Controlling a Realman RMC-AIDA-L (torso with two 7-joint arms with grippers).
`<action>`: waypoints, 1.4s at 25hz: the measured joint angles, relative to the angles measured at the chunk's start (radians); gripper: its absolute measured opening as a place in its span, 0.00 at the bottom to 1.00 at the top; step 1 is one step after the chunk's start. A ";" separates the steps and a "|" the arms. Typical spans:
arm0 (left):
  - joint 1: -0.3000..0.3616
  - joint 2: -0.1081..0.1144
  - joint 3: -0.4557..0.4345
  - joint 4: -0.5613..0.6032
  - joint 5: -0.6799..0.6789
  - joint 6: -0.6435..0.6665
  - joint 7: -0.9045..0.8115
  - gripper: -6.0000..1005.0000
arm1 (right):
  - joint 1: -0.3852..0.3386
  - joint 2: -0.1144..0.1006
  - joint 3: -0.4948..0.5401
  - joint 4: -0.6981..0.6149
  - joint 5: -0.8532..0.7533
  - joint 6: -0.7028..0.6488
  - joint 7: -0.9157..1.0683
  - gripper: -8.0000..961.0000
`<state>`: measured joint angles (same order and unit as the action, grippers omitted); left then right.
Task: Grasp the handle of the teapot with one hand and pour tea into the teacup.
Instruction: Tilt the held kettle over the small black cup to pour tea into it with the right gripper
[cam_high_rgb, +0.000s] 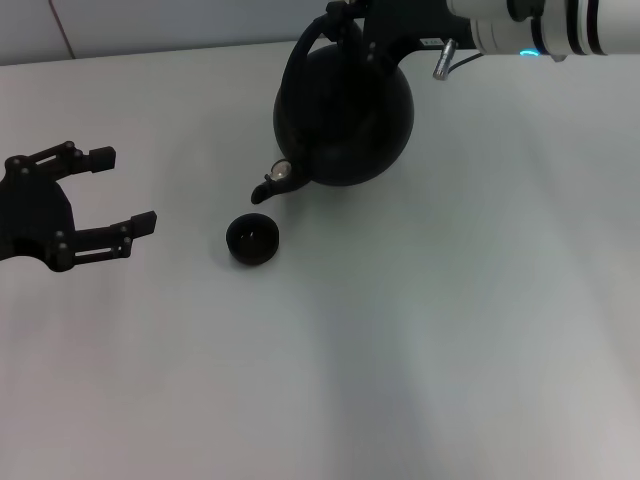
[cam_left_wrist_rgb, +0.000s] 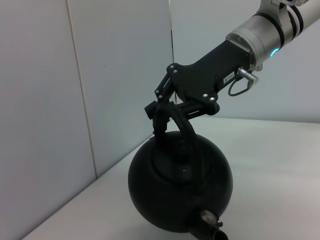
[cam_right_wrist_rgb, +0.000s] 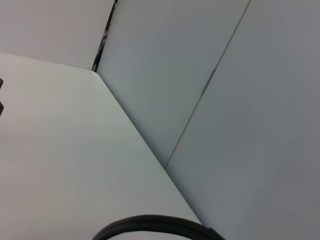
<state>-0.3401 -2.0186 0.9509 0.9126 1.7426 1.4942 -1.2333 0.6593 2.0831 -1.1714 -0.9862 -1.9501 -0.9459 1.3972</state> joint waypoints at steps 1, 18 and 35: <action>0.000 0.000 0.000 0.000 0.000 0.000 0.000 0.86 | 0.000 0.000 0.000 -0.002 -0.003 0.000 0.001 0.15; 0.001 -0.010 -0.011 0.000 0.000 0.000 0.001 0.86 | -0.001 0.000 -0.014 -0.056 -0.062 -0.010 0.003 0.14; -0.003 -0.015 -0.014 -0.001 0.000 -0.006 0.016 0.86 | 0.002 0.000 -0.035 -0.095 -0.114 -0.016 0.002 0.14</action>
<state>-0.3435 -2.0338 0.9369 0.9112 1.7425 1.4886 -1.2177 0.6614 2.0831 -1.2065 -1.0810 -2.0637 -0.9622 1.3997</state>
